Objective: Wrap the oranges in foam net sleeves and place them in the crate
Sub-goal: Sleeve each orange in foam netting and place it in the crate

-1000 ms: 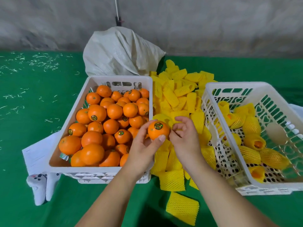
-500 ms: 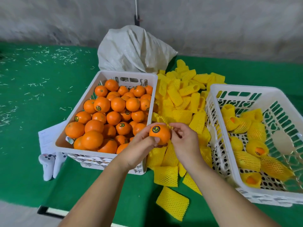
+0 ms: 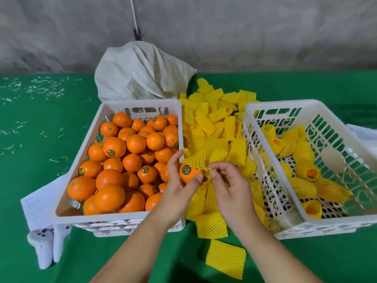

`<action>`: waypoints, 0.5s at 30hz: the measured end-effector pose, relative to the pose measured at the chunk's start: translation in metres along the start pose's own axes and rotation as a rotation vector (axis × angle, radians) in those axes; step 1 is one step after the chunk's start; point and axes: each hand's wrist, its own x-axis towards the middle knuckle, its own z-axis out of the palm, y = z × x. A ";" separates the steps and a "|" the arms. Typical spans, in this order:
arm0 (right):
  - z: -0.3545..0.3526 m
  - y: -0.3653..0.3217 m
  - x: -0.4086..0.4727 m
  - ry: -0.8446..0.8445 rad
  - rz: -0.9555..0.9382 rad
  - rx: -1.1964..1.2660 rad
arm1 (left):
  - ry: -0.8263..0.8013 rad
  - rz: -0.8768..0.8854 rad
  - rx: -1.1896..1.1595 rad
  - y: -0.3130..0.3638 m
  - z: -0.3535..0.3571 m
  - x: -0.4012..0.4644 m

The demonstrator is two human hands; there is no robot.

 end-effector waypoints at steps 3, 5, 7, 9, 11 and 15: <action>0.005 0.000 -0.004 0.008 -0.014 -0.041 | -0.082 -0.060 -0.197 0.000 -0.001 0.002; 0.004 0.000 -0.006 0.015 -0.010 -0.035 | -0.097 -0.086 -0.263 -0.001 -0.003 0.002; 0.004 -0.002 -0.006 0.021 -0.023 -0.040 | -0.108 -0.076 -0.227 -0.005 -0.005 0.003; 0.004 -0.003 -0.007 0.044 -0.051 -0.052 | -0.105 -0.068 -0.184 -0.006 -0.005 0.004; 0.005 -0.005 -0.010 0.054 -0.100 -0.071 | -0.085 -0.060 -0.174 -0.006 -0.005 0.005; 0.010 -0.005 -0.015 0.032 -0.214 -0.180 | -0.009 -0.032 -0.270 -0.003 -0.002 0.005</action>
